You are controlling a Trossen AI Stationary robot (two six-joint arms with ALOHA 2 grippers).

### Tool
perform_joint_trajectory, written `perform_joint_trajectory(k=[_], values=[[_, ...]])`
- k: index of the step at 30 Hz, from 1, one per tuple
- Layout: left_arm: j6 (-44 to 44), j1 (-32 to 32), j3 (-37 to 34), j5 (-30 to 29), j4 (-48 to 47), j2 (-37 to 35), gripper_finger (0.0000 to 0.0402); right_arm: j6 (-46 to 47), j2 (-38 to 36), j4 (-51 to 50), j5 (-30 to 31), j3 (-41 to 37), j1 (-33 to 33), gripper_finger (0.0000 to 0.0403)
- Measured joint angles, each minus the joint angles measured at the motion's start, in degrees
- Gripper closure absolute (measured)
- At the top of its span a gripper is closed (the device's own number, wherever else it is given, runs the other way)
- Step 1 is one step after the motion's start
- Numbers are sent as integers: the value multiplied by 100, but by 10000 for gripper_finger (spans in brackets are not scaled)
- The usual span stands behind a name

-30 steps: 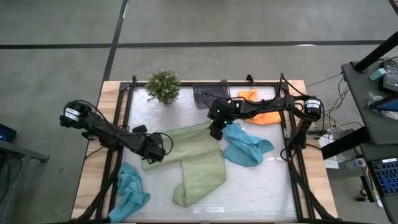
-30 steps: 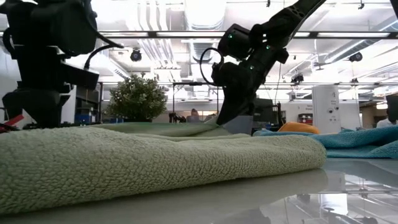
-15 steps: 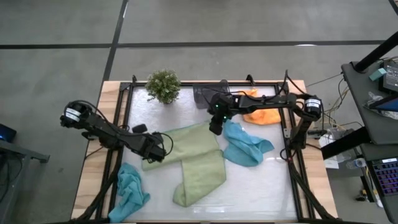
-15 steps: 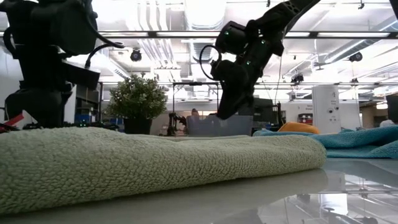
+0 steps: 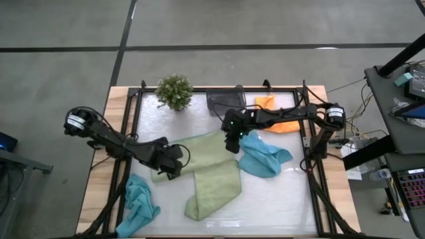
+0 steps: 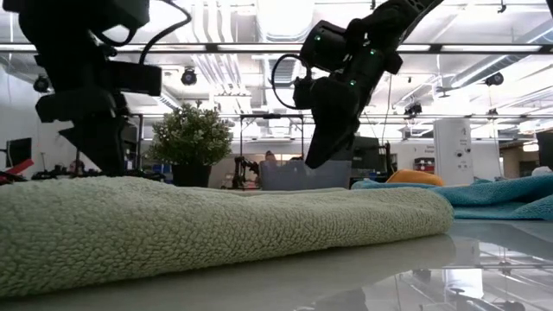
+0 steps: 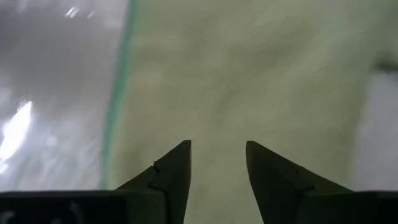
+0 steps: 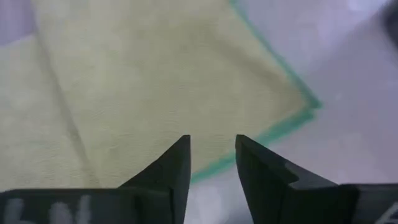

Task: Fold microfiber towels
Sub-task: Fold the left green towel

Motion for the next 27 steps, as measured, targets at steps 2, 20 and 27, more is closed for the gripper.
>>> perform_joint_trajectory(k=[2,20,27], values=[[245,-6,-72,-4,396,22,266,78,3,478,2,-167,100,306],[-493,46,-1283,-579,1494,34,398,382,1510,2666,739,-94,107,394],[-506,147,-1302,-968,1333,48,400,177,1830,2187,745,545,-47,394]])
